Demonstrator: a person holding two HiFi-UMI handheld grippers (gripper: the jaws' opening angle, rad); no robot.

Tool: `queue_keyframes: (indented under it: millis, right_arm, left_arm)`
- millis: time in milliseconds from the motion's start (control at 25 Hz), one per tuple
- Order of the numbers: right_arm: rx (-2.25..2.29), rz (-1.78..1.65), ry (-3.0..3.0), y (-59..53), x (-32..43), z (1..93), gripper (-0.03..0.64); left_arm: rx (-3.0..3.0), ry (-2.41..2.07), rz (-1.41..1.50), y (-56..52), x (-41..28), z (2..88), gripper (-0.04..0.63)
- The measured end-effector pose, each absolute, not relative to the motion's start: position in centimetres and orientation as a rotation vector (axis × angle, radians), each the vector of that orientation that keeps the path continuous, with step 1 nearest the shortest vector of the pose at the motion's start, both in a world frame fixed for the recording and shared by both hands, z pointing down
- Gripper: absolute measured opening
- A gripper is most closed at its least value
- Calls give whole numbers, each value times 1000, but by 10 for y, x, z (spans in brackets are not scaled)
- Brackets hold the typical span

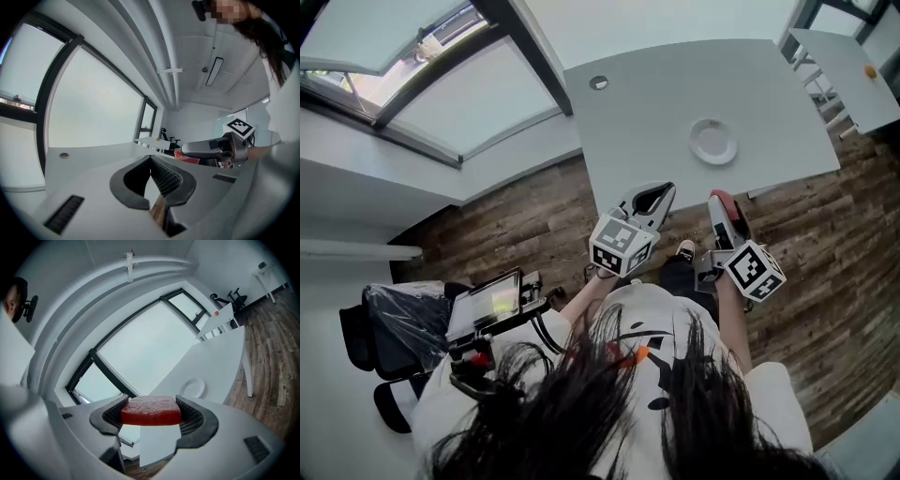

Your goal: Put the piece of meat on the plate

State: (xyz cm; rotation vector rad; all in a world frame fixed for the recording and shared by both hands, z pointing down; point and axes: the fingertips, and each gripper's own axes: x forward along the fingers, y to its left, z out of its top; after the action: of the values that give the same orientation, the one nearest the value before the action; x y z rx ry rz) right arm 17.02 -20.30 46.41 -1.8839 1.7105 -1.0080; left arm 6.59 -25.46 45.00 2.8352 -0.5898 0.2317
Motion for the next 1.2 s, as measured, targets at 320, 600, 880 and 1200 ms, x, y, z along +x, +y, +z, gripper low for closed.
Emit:
queue_keyframes:
  millis: [320,600,880,1200]
  right_arm:
    - [-1829,-1059,1829,-243,206,465,319]
    - [-1846,-1101,1922,-280,277,496,319]
    - [-1864,-1131,2088,-328,296,535,319]
    - [-1828,-1168,2333,-382,274,576,319]
  left_arm:
    - [2785,-674,226,-283,105,452,5]
    - [2714,-764,252,-309,164,472,5]
    - [2635,-823,311,-319,171,500,5]
    - [2570,-879,374,-327,161,517,5]
